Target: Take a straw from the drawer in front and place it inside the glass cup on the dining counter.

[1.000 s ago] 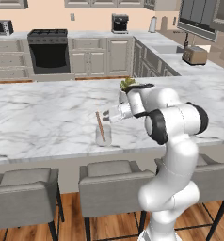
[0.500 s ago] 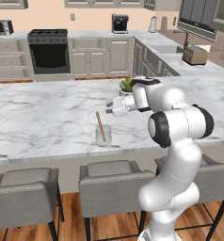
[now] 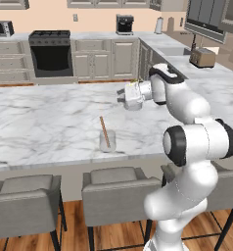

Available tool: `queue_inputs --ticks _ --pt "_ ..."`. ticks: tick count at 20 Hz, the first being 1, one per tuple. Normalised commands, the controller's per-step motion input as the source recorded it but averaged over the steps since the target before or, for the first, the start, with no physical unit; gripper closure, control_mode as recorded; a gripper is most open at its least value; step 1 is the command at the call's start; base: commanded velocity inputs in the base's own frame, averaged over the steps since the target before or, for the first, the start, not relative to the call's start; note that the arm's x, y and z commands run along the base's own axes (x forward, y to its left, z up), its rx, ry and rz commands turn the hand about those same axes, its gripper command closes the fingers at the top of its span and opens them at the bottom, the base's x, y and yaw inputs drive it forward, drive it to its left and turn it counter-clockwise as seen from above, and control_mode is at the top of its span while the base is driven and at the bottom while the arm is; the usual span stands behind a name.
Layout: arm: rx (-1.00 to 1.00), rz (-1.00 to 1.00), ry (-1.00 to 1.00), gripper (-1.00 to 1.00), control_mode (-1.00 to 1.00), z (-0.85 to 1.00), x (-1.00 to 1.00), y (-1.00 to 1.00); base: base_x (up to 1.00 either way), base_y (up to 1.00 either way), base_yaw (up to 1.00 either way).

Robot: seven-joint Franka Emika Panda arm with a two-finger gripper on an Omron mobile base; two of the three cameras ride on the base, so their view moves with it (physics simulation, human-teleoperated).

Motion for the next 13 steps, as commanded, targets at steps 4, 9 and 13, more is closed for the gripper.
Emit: queue_inputs --ticks 4,9,13 --pt "-0.12 -0.01 -0.06 -1.0 -1.0 0.4 -1.0 -0.1 0.0 0.0 0.0" --pt "-0.15 -0.01 -0.13 -1.0 -1.0 0.06 -1.0 -0.32 0.0 0.0 0.0" --pt "-0.13 -0.04 -0.02 -1.0 -1.0 0.0 -1.0 -0.21 0.0 0.0 0.0"
